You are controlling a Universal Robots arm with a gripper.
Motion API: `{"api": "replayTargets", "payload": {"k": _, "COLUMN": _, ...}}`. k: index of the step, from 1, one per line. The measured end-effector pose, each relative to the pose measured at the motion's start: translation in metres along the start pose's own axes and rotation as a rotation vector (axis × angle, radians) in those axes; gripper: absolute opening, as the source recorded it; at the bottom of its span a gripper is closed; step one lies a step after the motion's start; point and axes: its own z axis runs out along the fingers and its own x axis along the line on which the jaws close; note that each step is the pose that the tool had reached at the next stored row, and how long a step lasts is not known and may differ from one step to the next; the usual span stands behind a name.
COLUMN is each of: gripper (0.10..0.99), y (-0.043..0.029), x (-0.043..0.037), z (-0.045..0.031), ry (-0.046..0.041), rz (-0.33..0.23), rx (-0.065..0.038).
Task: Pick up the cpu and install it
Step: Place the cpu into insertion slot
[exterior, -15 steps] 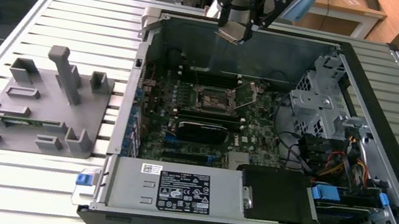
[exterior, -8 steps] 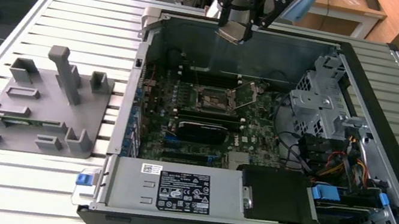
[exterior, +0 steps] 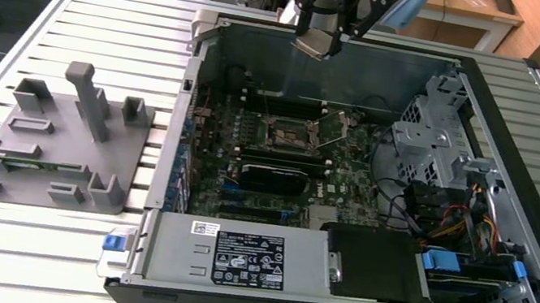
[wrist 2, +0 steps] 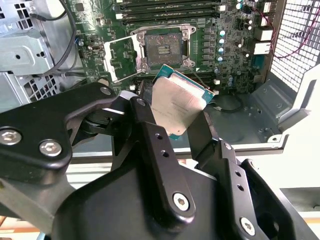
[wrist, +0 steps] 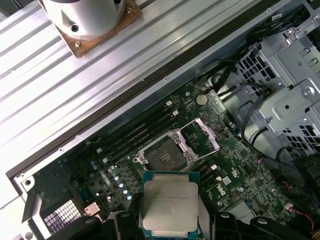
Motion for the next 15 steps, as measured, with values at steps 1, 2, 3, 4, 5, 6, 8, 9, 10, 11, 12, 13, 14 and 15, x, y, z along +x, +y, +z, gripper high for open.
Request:
{"api": "replayTargets", "payload": {"k": 1, "gripper": 0.525, "y": 0.0, "x": 0.0, "z": 0.0, "ry": -0.0001, "rz": 0.002, "rx": 0.0}}
{"api": "replayTargets", "payload": {"k": 2, "gripper": 0.525, "y": 0.0, "x": 0.0, "z": 0.0, "ry": -0.0003, "rz": 0.004, "rx": 0.0}}
{"api": "replayTargets", "payload": {"k": 3, "gripper": 0.525, "y": 0.0, "x": 0.0, "z": 0.0, "ry": -0.0004, "rz": 0.006, "rx": 0.0}}
{"api": "replayTargets", "payload": {"k": 4, "gripper": 0.525, "y": 0.0, "x": 0.0, "z": 0.0, "ry": -0.0006, "rz": 0.009, "rx": 0.0}}
{"api": "replayTargets", "payload": {"k": 5, "gripper": 0.525, "y": 0.0, "x": 0.0, "z": 0.0, "ry": -0.0007, "rz": 0.011, "rx": 0.0}}
{"api": "replayTargets", "payload": {"k": 6, "gripper": 0.525, "y": 0.0, "x": 0.0, "z": 0.0001, "ry": -0.0009, "rz": 0.014, "rx": 0.0}}
{"api": "replayTargets", "payload": {"k": 8, "gripper": 0.525, "y": 0.0, "x": 0.0, "z": 0.0001, "ry": -0.0021, "rz": 0.032, "rx": -0.001}}
{"api": "replayTargets", "payload": {"k": 9, "gripper": 0.525, "y": 0.0, "x": 0.0, "z": 0.0002, "ry": -0.0029, "rz": 0.045, "rx": -0.001}}
{"api": "replayTargets", "payload": {"k": 10, "gripper": 0.525, "y": 0.0001, "x": 0.0, "z": 0.0002, "ry": -0.0037, "rz": 0.057, "rx": -0.001}}
{"api": "replayTargets", "payload": {"k": 11, "gripper": 0.525, "y": 0.0001, "x": 0.0001, "z": 0.0002, "ry": -0.0046, "rz": 0.072, "rx": -0.002}}
{"api": "replayTargets", "payload": {"k": 12, "gripper": 0.525, "y": 0.0001, "x": 0.0001, "z": 0.0003, "ry": -0.0057, "rz": 0.089, "rx": -0.002}}
{"api": "replayTargets", "payload": {"k": 13, "gripper": 0.525, "y": 0.0001, "x": 0.0001, "z": 0.0004, "ry": -0.0067, "rz": 0.105, "rx": -0.003}}
{"api": "replayTargets", "payload": {"k": 14, "gripper": 0.525, "y": 0.0001, "x": 0.0001, "z": 0.0005, "ry": -0.0078, "rz": 0.122, "rx": -0.003}}
{"api": "replayTargets", "payload": {"k": 15, "gripper": 0.525, "y": 0.0001, "x": 0.0001, "z": 0.0006, "ry": -0.0089, "rz": 0.14, "rx": -0.003}}
